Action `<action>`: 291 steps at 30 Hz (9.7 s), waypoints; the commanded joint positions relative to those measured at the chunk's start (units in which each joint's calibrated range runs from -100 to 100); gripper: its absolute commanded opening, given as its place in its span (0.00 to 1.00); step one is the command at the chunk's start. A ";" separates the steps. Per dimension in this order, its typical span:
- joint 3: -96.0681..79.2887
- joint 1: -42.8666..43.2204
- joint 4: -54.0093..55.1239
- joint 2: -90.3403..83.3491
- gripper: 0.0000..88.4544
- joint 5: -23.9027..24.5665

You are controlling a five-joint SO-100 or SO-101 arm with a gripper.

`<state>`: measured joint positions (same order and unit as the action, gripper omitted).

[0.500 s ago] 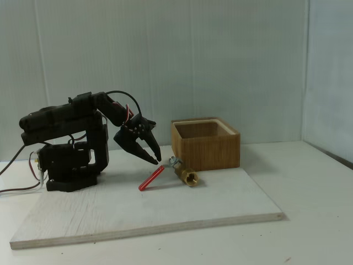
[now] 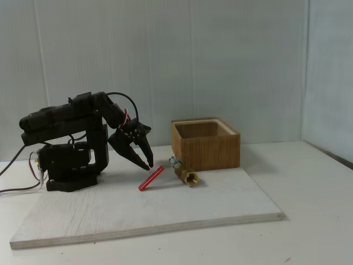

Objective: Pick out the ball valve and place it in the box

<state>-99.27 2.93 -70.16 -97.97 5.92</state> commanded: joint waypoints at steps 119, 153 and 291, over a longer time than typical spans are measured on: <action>108.12 -18.28 -26.65 92.50 0.07 5.21; 87.63 -10.45 -19.85 93.35 0.57 10.80; 84.92 -20.20 -4.96 90.55 0.57 -95.10</action>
<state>-21.56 -17.30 -70.68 -9.36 -89.46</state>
